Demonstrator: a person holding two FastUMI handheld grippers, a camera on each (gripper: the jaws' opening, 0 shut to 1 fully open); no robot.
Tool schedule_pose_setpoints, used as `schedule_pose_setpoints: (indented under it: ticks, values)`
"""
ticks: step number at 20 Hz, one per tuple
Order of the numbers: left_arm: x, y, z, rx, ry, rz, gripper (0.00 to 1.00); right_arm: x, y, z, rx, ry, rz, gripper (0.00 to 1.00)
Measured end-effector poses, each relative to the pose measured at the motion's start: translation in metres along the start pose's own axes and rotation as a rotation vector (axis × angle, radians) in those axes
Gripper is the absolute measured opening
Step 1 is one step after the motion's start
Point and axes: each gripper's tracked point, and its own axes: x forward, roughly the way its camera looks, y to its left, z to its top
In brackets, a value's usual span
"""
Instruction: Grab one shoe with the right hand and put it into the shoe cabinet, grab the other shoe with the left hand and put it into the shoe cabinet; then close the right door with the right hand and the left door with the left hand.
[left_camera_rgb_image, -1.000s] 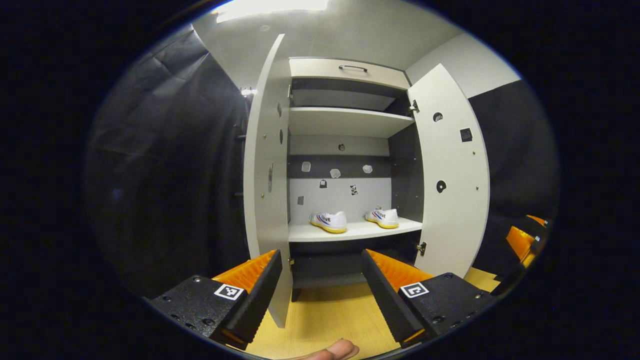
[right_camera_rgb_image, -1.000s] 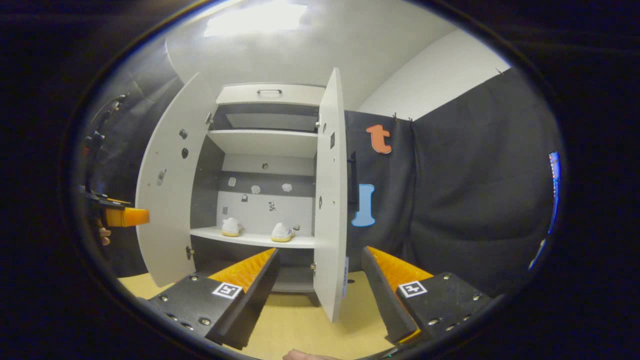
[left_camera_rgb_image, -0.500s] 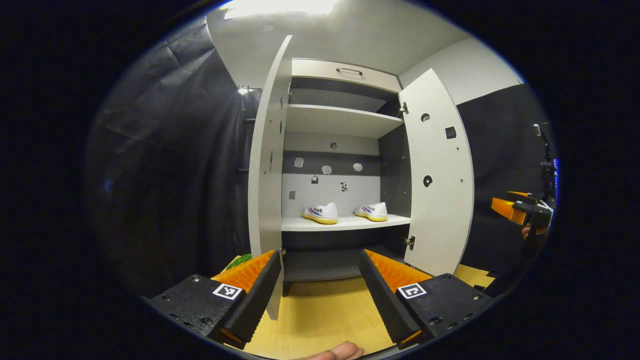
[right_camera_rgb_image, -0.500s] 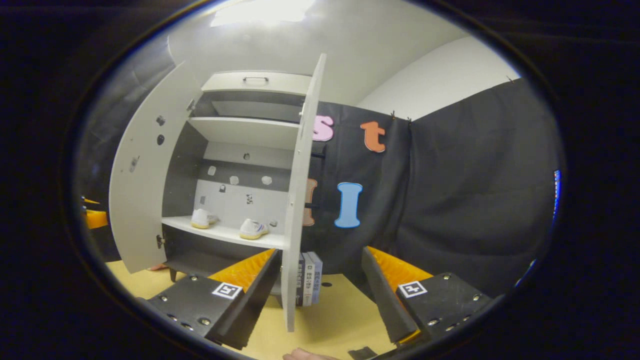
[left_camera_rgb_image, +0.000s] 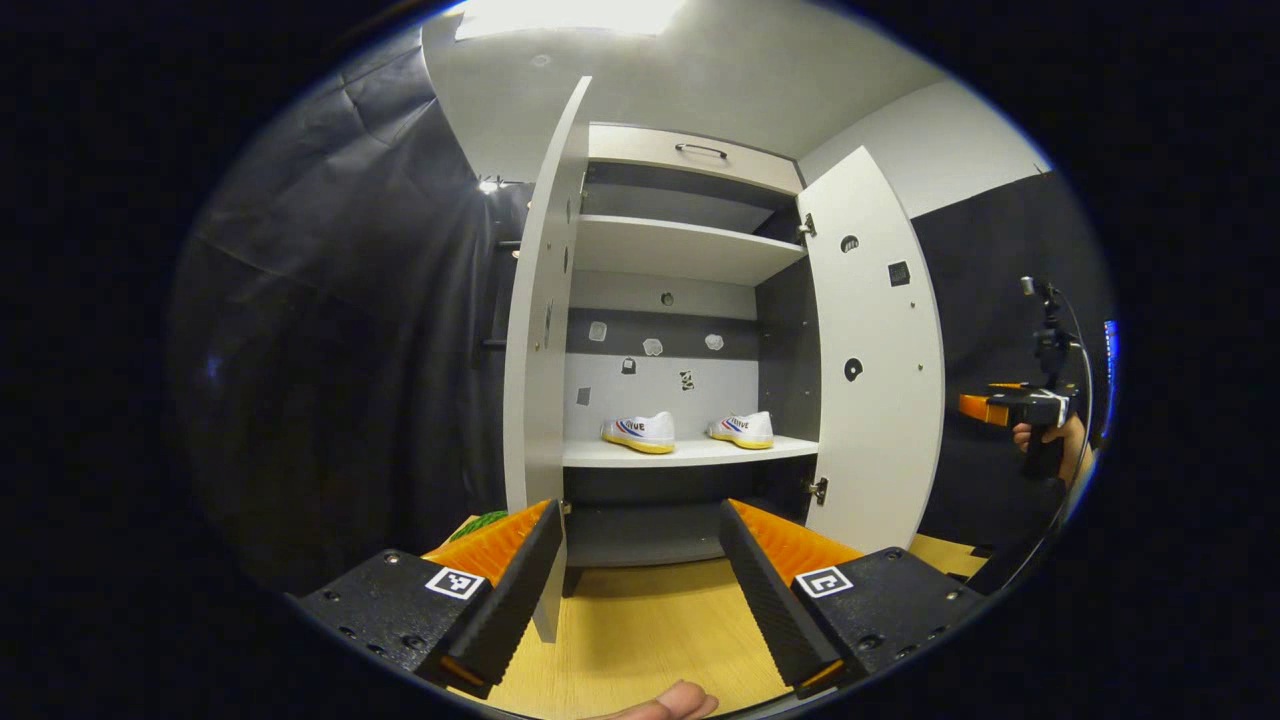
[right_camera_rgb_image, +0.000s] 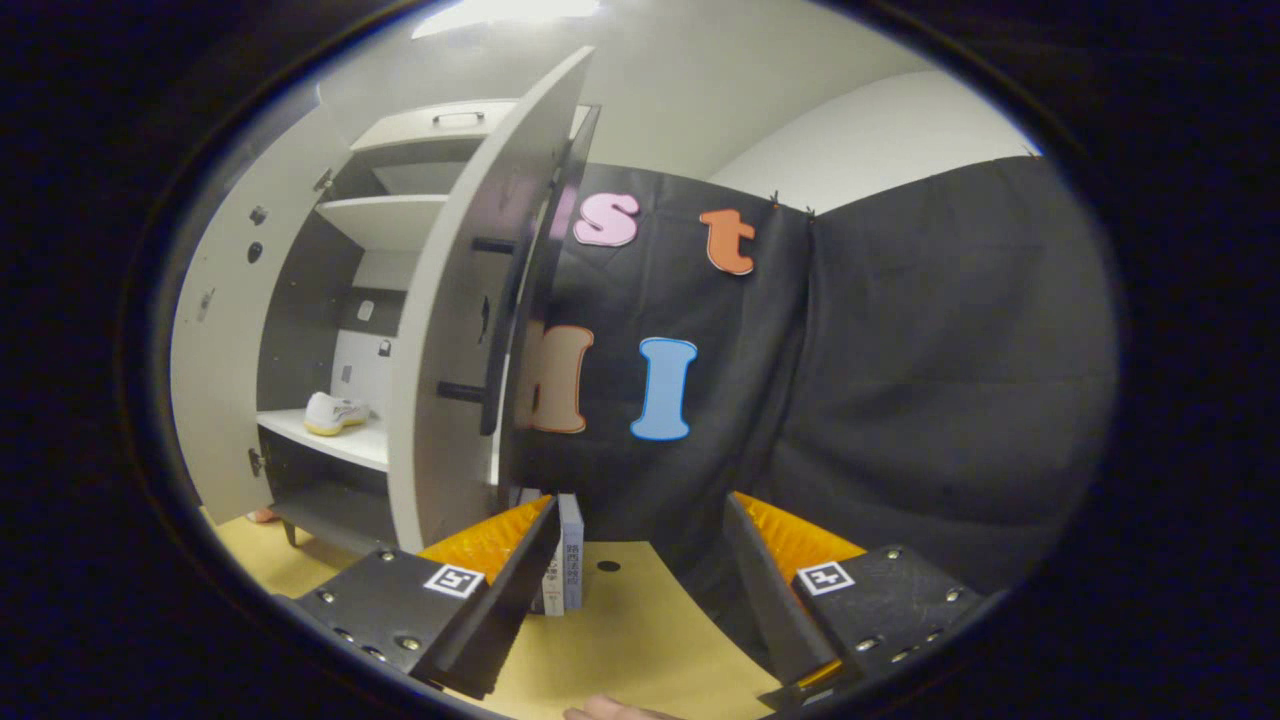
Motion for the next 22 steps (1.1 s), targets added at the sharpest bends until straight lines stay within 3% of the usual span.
schedule_pose_setpoints:
  ticks: [4,11,14,18,19,20,22]
  values:
    - [0.0,0.005,-0.002,0.004,0.004,0.002,0.97,0.022,-0.008,0.0,0.049,0.051,-0.014,0.98]
    - [0.0,0.004,-0.009,0.008,0.022,-0.017,0.97,0.029,-0.003,0.05,0.088,0.014,-0.004,0.98]
    - [0.0,0.007,-0.009,0.012,0.018,-0.018,0.97,0.028,0.004,0.077,0.069,-0.014,0.018,0.98]
    - [-0.001,0.014,-0.006,0.043,0.008,-0.017,0.97,0.03,0.028,0.085,0.042,0.046,0.097,0.98]
    - [-0.002,0.015,-0.005,0.041,0.001,-0.02,0.97,0.027,0.029,0.088,0.018,0.046,0.083,0.98]
    - [-0.004,0.015,-0.006,0.037,-0.001,-0.024,0.98,0.028,0.03,0.092,-0.007,0.031,0.067,0.92]
    - [-0.005,0.017,-0.007,0.04,-0.003,-0.027,0.97,0.028,0.028,0.096,-0.027,0.019,0.043,0.93]
